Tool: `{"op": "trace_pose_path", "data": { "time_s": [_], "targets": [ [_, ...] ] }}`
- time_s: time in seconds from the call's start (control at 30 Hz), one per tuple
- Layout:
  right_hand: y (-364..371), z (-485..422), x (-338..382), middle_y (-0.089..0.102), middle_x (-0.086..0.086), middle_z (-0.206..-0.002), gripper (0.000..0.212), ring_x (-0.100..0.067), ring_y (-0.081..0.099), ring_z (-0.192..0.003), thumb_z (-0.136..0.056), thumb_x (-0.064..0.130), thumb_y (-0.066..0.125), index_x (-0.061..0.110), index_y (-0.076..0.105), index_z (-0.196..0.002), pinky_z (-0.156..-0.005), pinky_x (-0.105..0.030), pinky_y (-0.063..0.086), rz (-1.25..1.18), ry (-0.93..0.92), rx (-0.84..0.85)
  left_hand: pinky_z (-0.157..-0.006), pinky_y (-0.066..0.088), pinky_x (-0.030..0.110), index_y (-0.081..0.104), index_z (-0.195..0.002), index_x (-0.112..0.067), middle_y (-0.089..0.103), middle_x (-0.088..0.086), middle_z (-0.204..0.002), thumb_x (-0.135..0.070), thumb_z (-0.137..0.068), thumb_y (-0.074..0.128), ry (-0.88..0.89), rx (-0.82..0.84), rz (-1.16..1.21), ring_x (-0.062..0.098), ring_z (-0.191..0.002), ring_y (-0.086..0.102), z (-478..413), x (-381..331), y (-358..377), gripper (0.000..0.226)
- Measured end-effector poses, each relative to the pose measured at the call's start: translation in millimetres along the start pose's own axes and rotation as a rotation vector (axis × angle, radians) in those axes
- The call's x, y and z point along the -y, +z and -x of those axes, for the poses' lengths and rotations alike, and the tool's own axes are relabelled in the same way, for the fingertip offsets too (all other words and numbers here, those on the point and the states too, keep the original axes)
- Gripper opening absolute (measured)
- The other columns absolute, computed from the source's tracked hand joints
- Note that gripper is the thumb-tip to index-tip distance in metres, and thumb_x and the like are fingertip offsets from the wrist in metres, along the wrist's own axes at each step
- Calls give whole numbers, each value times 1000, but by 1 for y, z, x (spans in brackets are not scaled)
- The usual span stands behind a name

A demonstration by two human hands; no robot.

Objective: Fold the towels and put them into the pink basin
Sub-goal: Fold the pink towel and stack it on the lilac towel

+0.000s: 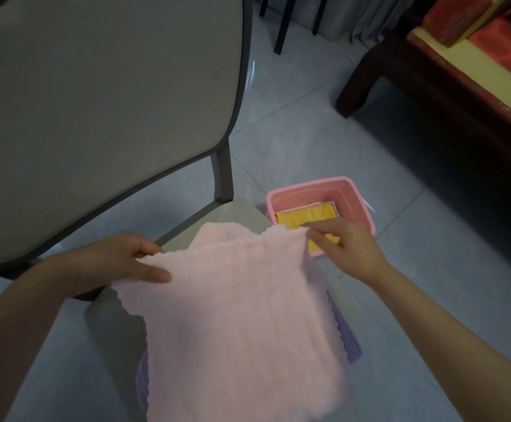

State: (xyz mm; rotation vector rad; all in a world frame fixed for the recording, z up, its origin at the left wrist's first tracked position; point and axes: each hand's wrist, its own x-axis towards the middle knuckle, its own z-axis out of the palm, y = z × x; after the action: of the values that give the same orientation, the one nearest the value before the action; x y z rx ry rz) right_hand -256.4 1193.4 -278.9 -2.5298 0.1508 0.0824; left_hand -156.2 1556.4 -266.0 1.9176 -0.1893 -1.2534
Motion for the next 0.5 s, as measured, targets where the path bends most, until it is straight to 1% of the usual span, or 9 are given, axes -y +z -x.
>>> {"op": "trace_pose_path", "data": {
  "time_s": [0.1,0.17,0.2,0.27,0.33,0.37,0.43,0.47,0.5],
  "targets": [
    [6,-16,-22,64,-1,-66,26,-23,59,-67,-83,34,49,17,60,-66,-69,-38,48,-227,235,-206,-68,54,32,74,-83,-11,74,8,-78,-29,-64,85,2,-272,-24,29,-77,70,-33,0,11,28],
    [25,-33,-29,52,0,-57,29,-24,50,-64,-81,33,46,15,48,-58,-66,-39,45,-242,368,-198,-63,43,24,70,-87,-9,69,6,-85,-33,-66,83,4,-434,-130,25,-83,64,-60,2,23,35],
    [36,-41,-30,47,3,-55,30,-20,46,-63,-83,30,48,17,45,-56,-64,-36,41,-238,414,-143,-68,40,23,69,-96,-8,67,7,-99,-33,-70,81,5,-454,-206,24,-94,60,-72,3,28,37],
    [58,-51,-31,45,6,-55,32,-15,42,-64,-86,21,56,18,48,-56,-63,-29,35,-265,489,-7,-88,32,22,67,-106,-6,54,6,-132,-29,-75,77,60,-410,-361,22,-121,49,-93,7,34,39],
    [74,-55,-30,55,5,-68,15,-13,49,-68,-82,22,65,21,59,-69,-65,-26,39,-341,573,83,-102,28,25,65,-103,-12,42,5,-142,-25,-73,79,124,-336,-400,20,-130,40,-107,12,36,35],
    [78,-55,-29,59,3,-81,12,-14,54,-77,-79,23,70,21,62,-87,-70,-25,42,-385,598,114,-102,28,25,62,-104,-17,42,6,-140,-22,-72,80,151,-313,-399,21,-129,40,-112,14,36,37],
    [83,-57,-28,54,-1,-102,57,-18,54,-93,-75,23,77,21,48,-123,-82,-27,44,-440,619,134,-96,33,25,54,-117,-17,46,8,-130,-15,-66,83,174,-329,-381,22,-119,45,-117,16,36,58],
    [84,-58,-27,52,-2,-104,69,-19,53,-95,-73,22,79,22,40,-131,-84,-27,43,-438,632,121,-94,35,26,50,-123,-15,47,9,-125,-13,-64,84,164,-347,-365,21,-114,47,-118,15,35,69],
    [84,-58,-27,51,-2,-103,73,-19,53,-95,-72,21,80,21,40,-133,-84,-26,43,-429,632,99,-91,37,26,47,-126,-14,48,8,-121,-13,-63,84,153,-353,-355,20,-109,48,-119,15,35,74]
  ]
}}
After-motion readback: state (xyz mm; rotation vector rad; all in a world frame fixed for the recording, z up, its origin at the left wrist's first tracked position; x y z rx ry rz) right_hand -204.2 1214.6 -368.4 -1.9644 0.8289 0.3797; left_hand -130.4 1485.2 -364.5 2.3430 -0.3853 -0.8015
